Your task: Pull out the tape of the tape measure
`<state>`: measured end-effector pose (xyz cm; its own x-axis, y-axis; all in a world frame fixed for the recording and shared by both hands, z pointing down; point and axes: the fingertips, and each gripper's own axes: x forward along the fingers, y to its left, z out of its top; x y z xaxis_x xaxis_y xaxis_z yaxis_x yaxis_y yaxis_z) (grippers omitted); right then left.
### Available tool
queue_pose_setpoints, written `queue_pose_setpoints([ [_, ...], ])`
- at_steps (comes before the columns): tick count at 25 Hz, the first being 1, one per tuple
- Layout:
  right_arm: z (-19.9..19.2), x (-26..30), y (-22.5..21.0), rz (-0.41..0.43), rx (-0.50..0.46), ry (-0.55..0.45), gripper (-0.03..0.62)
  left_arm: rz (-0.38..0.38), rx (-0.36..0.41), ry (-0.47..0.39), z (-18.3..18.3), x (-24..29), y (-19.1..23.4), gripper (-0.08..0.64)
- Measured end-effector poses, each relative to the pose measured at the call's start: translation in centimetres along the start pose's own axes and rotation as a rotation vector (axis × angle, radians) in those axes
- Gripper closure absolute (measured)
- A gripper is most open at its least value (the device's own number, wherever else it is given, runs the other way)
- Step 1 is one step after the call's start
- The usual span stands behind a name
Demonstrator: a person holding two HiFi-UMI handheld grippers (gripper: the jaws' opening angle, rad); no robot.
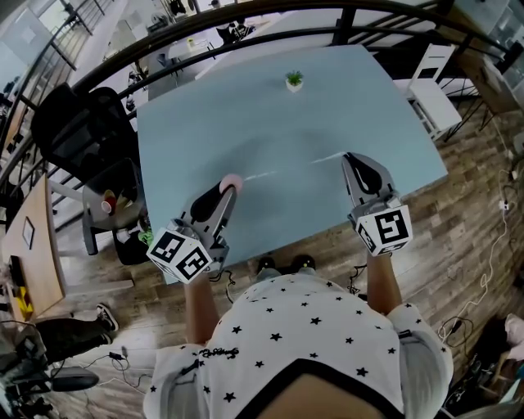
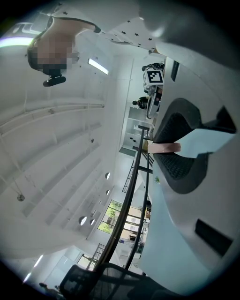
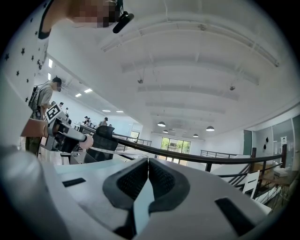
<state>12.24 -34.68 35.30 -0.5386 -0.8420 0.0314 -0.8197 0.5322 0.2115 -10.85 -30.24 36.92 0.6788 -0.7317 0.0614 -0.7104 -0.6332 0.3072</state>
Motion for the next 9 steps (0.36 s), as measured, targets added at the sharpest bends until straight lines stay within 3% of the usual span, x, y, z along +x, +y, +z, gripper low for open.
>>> queue_pose_setpoints([
  [9,-0.29,0.25,0.00,-0.004,0.001,0.005,0.589,0.001,0.000,-0.002,-0.02,0.02,0.28,0.472],
])
